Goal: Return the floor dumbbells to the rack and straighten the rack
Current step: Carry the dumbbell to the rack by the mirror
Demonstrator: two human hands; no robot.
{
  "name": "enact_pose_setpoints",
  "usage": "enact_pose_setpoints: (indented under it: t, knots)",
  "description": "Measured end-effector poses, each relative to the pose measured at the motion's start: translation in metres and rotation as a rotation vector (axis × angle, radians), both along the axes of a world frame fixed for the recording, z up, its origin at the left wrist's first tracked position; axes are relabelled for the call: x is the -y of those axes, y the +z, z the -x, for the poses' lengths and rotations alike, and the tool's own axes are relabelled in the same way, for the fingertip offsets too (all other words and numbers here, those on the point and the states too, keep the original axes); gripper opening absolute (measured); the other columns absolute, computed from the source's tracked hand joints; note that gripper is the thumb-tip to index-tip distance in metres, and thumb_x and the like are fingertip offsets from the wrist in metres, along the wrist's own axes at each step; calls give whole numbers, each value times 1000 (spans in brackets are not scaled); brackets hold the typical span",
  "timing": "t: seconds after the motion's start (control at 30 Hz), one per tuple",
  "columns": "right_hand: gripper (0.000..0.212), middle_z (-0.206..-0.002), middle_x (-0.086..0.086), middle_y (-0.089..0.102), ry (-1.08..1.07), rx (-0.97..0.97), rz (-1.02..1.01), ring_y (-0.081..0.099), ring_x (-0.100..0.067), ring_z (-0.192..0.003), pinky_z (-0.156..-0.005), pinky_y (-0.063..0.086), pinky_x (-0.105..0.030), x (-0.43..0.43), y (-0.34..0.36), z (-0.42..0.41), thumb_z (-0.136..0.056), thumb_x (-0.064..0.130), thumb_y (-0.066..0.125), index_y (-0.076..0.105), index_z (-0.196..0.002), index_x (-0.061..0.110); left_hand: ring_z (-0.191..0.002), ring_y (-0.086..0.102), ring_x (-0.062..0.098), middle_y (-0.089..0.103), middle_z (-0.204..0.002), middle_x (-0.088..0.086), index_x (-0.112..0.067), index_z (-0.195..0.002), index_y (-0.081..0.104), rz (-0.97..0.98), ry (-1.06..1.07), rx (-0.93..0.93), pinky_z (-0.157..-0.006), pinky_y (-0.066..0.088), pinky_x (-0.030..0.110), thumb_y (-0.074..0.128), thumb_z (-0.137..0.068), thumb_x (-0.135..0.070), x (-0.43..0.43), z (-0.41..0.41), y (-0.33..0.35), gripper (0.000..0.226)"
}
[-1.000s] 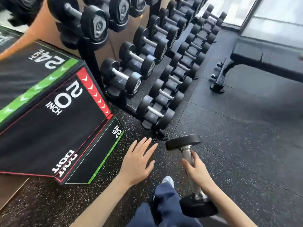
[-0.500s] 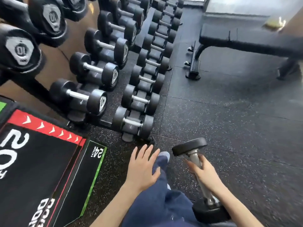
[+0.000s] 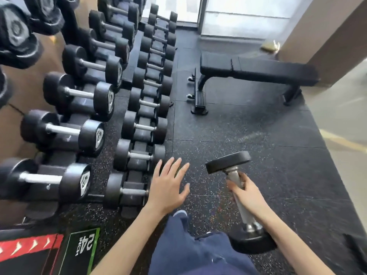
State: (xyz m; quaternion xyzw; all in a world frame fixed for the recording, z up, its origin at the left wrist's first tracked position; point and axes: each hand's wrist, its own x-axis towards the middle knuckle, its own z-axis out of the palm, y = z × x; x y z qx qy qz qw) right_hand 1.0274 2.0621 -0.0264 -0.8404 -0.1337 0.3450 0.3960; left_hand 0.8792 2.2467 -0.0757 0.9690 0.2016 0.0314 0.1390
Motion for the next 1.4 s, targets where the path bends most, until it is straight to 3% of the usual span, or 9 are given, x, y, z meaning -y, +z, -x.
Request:
enact_pose_setpoints:
  t: [0.13,0.3,0.43,0.57,0.73,0.9,1.1,1.23,1.4]
  knots:
    - [13,-59,-2,59,15,-33,10,52,-6,-40,-43,41,-18,-10,-6,-12,-89,19,60,54,-101,18,-132,40,25,49,-140,6,-23,-137,48,81,35,16,-109,22,48,43,-83,-47,-1,-4,-6,59]
    - [20,-76,-6,65,-14,-102,54,55,-10,-51,-53,45,-27,-7,-28,-25,-86,21,63,57,-104,15,-130,43,26,52,-137,7,-20,-133,52,117,58,8,-107,24,48,43,-83,-44,-2,-10,-15,57]
    - [28,-86,-10,64,-99,-182,23,56,-6,-48,-47,45,-23,-6,-39,-45,-85,19,65,55,-110,14,-131,42,25,51,-138,5,-22,-134,51,109,23,-15,-108,22,46,43,-83,-44,-7,-40,-22,57]
    - [22,-71,-1,61,-188,-224,-60,55,-9,-46,-47,44,-24,-8,-37,-78,-86,16,63,55,-107,15,-131,43,26,52,-138,6,-22,-134,51,89,-51,-69,-108,22,45,43,-83,-45,-10,-96,-19,58]
    - [31,-76,-3,63,-270,-222,-98,55,-6,-45,-45,43,-21,6,-31,-140,-87,18,64,50,-115,18,-130,44,27,52,-138,6,-22,-134,51,65,-155,-98,-108,22,46,42,-83,-47,2,-180,-7,58]
    - [24,-73,-3,63,-325,-197,-113,56,-13,-52,-45,43,-16,29,-22,-213,-88,19,62,49,-107,25,-135,38,25,47,-142,4,-24,-138,47,21,-269,-143,-110,18,46,41,-84,-49,24,-265,0,59]
    - [19,-72,-1,65,-370,-152,-131,57,-11,-52,-52,47,-23,70,-17,-291,-87,20,63,51,-97,32,-132,42,27,50,-139,6,-22,-135,50,12,-294,-123,-108,21,46,42,-84,-47,52,-355,6,58]
    - [23,-83,0,67,-451,-172,-131,58,-13,-55,-59,51,-30,93,-21,-327,-86,18,64,52,-94,35,-130,45,27,53,-137,5,-23,-134,52,25,-323,-120,-109,20,44,43,-82,-47,66,-401,5,57]
    - [16,-82,-2,66,-534,-199,-115,56,-14,-54,-51,49,-24,109,-30,-371,-88,14,62,56,-98,25,-130,45,26,52,-137,4,-25,-133,52,32,-388,-133,-109,20,43,43,-82,-48,72,-465,-4,57]
